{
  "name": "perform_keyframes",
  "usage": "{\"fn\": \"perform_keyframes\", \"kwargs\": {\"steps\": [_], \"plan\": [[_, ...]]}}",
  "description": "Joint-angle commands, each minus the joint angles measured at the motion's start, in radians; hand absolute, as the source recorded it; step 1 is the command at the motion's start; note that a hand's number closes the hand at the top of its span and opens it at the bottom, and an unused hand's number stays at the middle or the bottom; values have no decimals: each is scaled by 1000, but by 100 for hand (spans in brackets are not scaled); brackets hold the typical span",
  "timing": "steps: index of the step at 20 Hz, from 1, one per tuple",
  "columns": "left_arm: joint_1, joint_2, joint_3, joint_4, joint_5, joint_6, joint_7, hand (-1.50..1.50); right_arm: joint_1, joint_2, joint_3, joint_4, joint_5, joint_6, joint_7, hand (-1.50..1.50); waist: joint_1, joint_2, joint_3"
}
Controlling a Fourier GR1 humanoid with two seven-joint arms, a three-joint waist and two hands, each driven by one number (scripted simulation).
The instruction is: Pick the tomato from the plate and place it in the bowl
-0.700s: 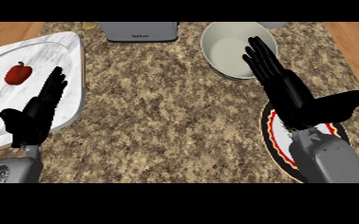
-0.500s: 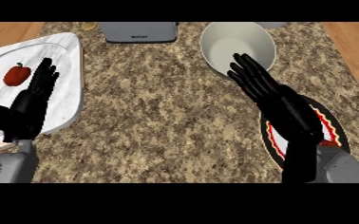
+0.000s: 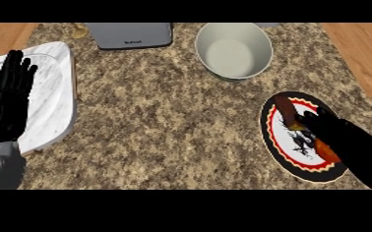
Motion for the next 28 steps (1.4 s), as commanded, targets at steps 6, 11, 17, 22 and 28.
{"fn": "perform_keyframes", "kwargs": {"steps": [6, 11, 17, 22, 28], "plan": [[3, 11, 27, -4, 21, -18, -7, 0, 206, -209, -440, 81, 164, 271, -411, -150, 11, 9, -2], [-4, 15, 28, -16, 29, -34, -2, 0, 271, -361, -617, 155, 219, 310, -467, -150, 32, 12, -5], [-37, 16, 23, -7, 36, -37, 23, 0, 312, -534, -590, 124, 466, 253, -520, -150, 41, 15, -3], [-73, 20, 13, -10, 31, -32, 54, 0, 352, -666, -563, 151, 625, 148, -635, -150, 55, 19, -2], [-58, -24, -32, -30, -8, -13, 25, 0, 429, -695, -441, 322, 799, -80, -830, -150, 86, 26, -2]]}}
